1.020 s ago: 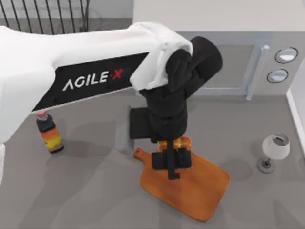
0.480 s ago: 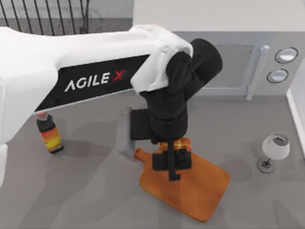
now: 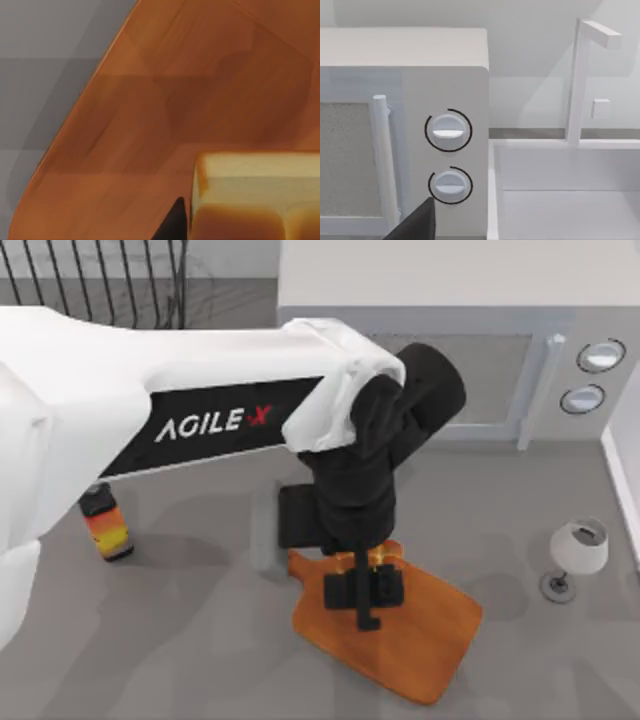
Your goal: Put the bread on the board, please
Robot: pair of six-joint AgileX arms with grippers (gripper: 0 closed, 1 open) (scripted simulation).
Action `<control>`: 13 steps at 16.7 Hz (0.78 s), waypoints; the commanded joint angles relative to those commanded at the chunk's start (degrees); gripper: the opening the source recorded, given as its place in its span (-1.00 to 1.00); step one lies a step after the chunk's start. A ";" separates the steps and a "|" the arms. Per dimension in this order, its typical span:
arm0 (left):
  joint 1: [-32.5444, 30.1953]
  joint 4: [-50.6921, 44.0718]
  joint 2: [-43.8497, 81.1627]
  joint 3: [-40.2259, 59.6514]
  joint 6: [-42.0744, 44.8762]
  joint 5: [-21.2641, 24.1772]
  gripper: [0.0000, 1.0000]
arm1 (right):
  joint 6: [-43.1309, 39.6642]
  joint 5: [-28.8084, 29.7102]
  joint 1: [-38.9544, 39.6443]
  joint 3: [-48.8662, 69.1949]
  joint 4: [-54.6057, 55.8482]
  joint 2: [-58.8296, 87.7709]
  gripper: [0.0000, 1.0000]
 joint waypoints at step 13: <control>-0.28 3.00 1.62 -2.02 -0.21 0.00 -0.55 | 0.00 0.00 0.00 0.00 0.00 0.00 1.00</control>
